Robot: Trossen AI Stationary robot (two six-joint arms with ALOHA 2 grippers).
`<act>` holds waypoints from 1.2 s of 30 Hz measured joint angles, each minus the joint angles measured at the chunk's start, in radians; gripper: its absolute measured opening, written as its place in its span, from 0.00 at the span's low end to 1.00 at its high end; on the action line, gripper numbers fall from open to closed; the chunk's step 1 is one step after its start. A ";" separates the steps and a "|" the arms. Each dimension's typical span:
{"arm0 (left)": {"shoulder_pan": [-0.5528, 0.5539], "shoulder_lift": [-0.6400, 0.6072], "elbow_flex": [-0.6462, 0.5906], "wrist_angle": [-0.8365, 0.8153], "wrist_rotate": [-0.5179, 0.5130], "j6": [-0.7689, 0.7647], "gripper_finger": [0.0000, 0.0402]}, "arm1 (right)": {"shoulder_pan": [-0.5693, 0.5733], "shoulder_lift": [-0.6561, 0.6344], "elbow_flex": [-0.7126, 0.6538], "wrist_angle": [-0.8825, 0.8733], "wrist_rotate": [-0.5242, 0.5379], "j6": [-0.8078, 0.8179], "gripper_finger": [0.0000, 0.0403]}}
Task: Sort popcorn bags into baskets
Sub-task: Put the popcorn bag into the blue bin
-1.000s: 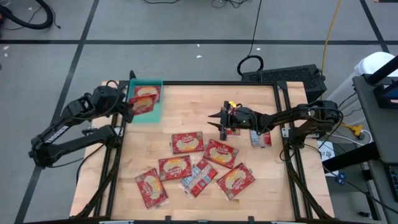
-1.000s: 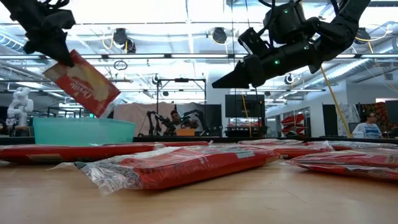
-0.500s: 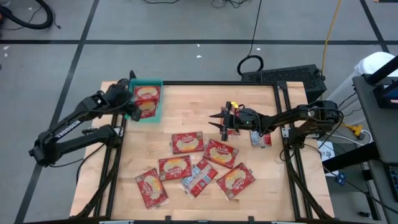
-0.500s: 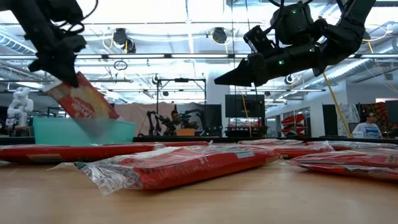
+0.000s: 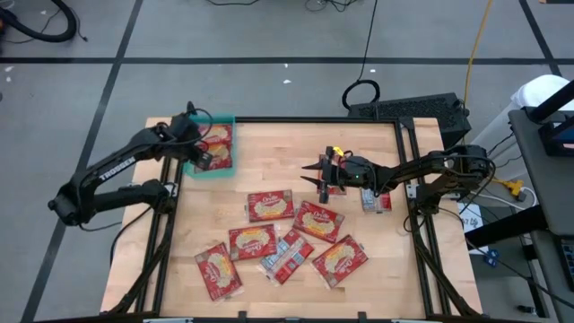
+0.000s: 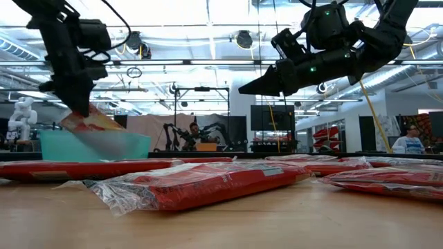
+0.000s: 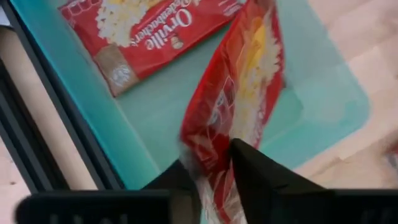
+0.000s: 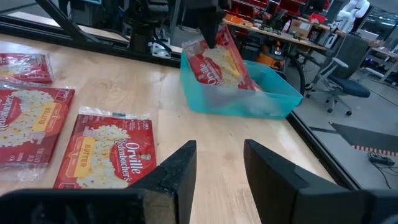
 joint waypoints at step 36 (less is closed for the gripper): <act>-0.045 0.097 0.063 0.305 -0.214 0.163 0.59 | 0.000 0.000 0.000 0.000 0.000 0.026 0.31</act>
